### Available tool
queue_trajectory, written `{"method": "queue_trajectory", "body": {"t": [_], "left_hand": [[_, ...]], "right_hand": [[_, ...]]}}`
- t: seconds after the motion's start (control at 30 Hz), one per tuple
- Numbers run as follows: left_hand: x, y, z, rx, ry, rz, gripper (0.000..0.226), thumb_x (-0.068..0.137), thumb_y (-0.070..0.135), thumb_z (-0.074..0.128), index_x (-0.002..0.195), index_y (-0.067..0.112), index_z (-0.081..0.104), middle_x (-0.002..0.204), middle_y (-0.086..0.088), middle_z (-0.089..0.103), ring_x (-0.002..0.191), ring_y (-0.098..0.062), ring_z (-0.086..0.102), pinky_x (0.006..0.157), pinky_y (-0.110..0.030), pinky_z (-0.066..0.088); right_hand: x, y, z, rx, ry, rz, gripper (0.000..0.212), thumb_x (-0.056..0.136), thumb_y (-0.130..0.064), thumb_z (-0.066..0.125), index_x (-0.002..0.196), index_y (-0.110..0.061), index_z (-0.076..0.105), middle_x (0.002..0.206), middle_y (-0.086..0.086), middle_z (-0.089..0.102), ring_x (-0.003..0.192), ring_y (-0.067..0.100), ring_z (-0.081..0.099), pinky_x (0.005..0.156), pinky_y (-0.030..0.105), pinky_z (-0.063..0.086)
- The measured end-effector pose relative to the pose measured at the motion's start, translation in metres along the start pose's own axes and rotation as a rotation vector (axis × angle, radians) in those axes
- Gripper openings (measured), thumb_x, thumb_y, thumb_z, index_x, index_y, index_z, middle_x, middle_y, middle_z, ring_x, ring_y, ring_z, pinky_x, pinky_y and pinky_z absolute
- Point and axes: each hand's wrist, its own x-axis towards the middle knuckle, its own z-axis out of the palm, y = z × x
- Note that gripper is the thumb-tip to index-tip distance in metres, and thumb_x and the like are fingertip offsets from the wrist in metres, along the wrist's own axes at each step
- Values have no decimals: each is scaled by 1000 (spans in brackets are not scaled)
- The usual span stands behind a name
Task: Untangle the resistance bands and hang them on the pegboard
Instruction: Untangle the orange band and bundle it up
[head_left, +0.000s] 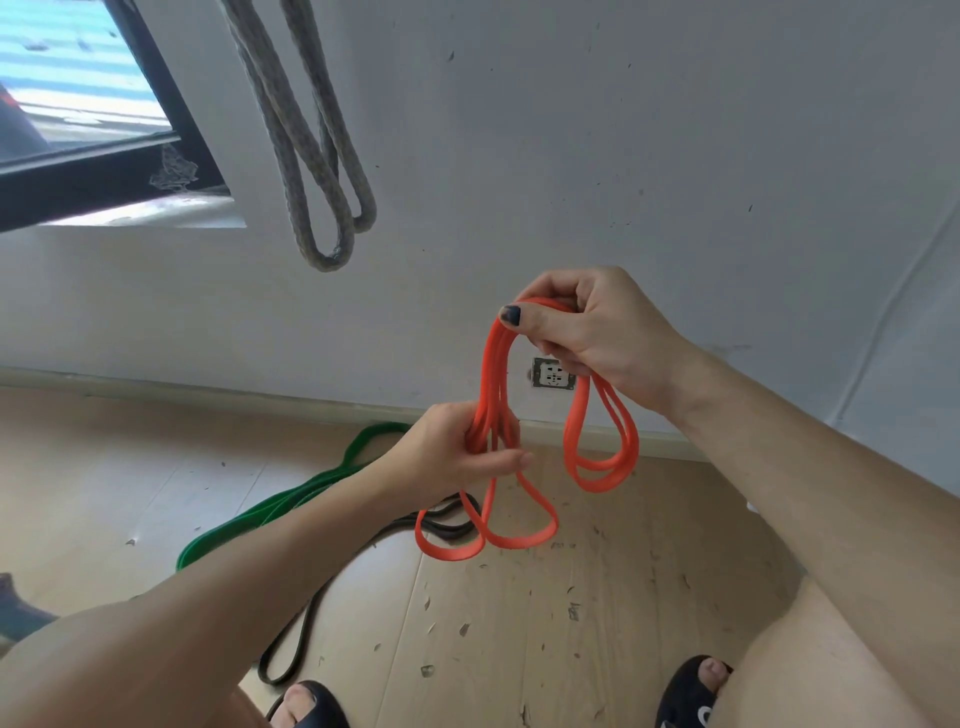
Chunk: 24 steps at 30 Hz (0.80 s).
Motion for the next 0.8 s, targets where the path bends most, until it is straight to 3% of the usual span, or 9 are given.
{"method": "queue_trajectory", "body": {"t": [0.13, 0.2, 0.33, 0.5, 0.63, 0.8], "left_hand": [[-1, 2, -1, 10, 50, -80, 23, 93, 24, 74, 86, 6, 62, 71, -14, 63, 63, -26, 62, 70, -47, 59], [-4, 3, -11, 32, 64, -109, 20, 94, 24, 72, 84, 10, 61, 70, -8, 64, 63, -22, 64, 72, -48, 60], [-7, 16, -50, 85, 99, -76, 19, 95, 22, 72, 80, 30, 63, 71, 12, 73, 67, -10, 71, 71, -33, 59], [0, 55, -98, 190, 128, 11, 5, 94, 28, 72, 90, 25, 74, 80, 13, 79, 76, -3, 73, 77, -25, 56], [6, 92, -132, 28, 142, 45, 9, 96, 18, 69, 95, 10, 72, 80, -6, 79, 79, -23, 78, 81, -39, 64], [15, 134, -180, -112, 194, 113, 22, 101, 16, 59, 103, -6, 60, 81, -14, 67, 79, -30, 77, 87, -56, 61]], "right_hand": [[-2, -2, -3, -14, 33, 4, 22, 96, -22, 72, 95, -1, 71, 57, -5, 54, 47, 12, 39, 44, 23, 34], [-2, -5, -10, -26, 53, 11, 19, 96, -21, 72, 94, -3, 71, 59, -3, 55, 46, 11, 40, 45, 22, 34], [-2, -22, -28, -86, 96, 42, 22, 95, -22, 72, 97, 0, 72, 62, 1, 54, 47, 9, 39, 45, 20, 33], [-1, -50, -47, -112, 155, 42, 19, 93, -23, 73, 95, -4, 74, 61, 0, 55, 49, 9, 40, 45, 21, 32], [2, -78, -57, -102, 219, -12, 25, 94, -25, 72, 98, 0, 73, 63, 1, 54, 50, 8, 41, 45, 20, 32], [16, -106, -61, -164, 240, -95, 21, 97, -27, 70, 94, -6, 74, 62, 2, 54, 49, 11, 39, 45, 20, 32]]}}
